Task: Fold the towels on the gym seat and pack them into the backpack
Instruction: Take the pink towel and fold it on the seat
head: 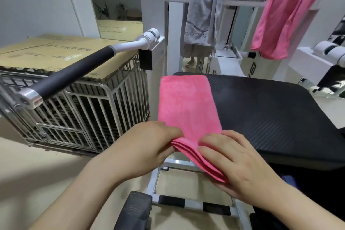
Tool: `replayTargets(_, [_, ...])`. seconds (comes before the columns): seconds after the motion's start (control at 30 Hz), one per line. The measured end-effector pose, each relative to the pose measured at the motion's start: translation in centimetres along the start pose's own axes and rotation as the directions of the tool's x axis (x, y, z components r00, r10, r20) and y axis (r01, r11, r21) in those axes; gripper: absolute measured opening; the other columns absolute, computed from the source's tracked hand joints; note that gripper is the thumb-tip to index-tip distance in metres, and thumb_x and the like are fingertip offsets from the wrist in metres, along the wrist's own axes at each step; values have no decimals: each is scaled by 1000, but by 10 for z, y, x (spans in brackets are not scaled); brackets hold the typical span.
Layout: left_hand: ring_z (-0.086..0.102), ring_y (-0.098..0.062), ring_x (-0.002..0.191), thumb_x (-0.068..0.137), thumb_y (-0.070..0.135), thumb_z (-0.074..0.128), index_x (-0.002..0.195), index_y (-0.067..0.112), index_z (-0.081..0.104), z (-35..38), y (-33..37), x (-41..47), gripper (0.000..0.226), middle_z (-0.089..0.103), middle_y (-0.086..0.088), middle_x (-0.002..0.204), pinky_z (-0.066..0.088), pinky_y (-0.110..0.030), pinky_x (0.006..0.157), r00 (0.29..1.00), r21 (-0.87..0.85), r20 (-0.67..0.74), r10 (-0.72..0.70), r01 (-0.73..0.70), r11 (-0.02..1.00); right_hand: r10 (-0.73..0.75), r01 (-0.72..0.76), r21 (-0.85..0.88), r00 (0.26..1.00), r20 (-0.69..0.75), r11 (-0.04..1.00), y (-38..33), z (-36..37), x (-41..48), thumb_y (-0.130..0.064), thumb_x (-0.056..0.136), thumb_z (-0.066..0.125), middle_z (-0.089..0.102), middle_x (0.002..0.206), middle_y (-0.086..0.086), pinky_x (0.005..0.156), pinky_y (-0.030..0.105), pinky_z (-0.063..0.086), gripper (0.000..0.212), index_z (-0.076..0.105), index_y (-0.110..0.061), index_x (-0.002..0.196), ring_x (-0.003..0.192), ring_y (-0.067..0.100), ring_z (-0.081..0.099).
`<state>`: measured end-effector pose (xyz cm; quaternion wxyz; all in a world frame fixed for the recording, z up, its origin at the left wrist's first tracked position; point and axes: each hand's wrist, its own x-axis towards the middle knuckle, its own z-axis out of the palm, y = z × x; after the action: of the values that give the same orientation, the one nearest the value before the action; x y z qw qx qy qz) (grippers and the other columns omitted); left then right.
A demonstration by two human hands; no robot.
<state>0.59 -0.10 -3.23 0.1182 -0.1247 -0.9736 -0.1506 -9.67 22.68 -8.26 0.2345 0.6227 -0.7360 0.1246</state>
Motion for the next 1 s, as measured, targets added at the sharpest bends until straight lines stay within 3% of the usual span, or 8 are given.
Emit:
replayTargets(0.1, [62,-12,77,82,49,54,89,21,70,-2,-4,-2,33,66,6,78,50,-35,74,998,-377,53,-44,61,924,186,-183,226,983,12,957,2,-2,1,-32,84,67,65,112,-14,107,25,33,33,60,-25,115,110,4,59])
replayTargets(0.23, [60,-9,100,70,44,81,113,25,65,12,-16,-7,51,65,12,105,50,-30,86,997,-358,33,-69,77,931,333,-312,486,942,45,817,8,-21,21,-31,85,64,68,91,-17,69,23,49,17,60,-33,102,76,3,65])
replayTargets(0.4, [65,-16,85,83,51,58,95,23,71,28,-23,7,33,71,4,90,53,-43,77,926,-440,-183,-332,224,869,474,-427,587,877,82,688,38,-14,57,3,84,56,72,89,-12,76,35,53,33,69,-24,98,84,8,67])
replayTargets(0.5, [65,-12,95,96,33,49,109,27,66,20,-34,33,22,70,8,101,53,-40,84,880,-483,-193,-434,300,823,548,-463,634,833,73,619,53,-17,89,-2,86,58,69,94,-25,84,15,49,37,68,-36,96,93,-7,63])
replayTargets(0.6, [61,-12,103,101,36,40,115,29,59,11,-40,61,25,65,9,112,50,-36,89,822,-517,-179,-541,389,762,627,-543,571,777,63,616,72,-15,120,-10,87,56,67,99,-18,79,16,45,28,63,-30,105,93,0,61])
replayTargets(0.8, [62,-17,74,87,49,57,74,16,55,3,-49,94,35,64,1,79,44,-30,59,671,-329,-114,-732,670,666,709,-735,284,674,207,616,98,20,138,-22,94,49,64,117,14,78,32,38,29,49,-15,122,107,33,59])
replayTargets(0.93, [58,-17,98,75,45,75,125,23,48,1,-56,105,62,52,9,110,51,-35,79,607,-498,-103,-788,654,569,668,-695,232,719,193,681,100,25,142,-27,95,47,65,115,12,80,36,40,31,49,-14,123,105,33,59])
replayTargets(1.0, [57,-18,100,73,37,80,131,26,46,1,-57,113,68,52,5,115,49,-35,83,584,-628,-93,-806,594,503,675,-694,292,716,179,659,102,25,143,-22,92,49,65,108,9,76,34,39,24,52,-15,114,100,32,59])
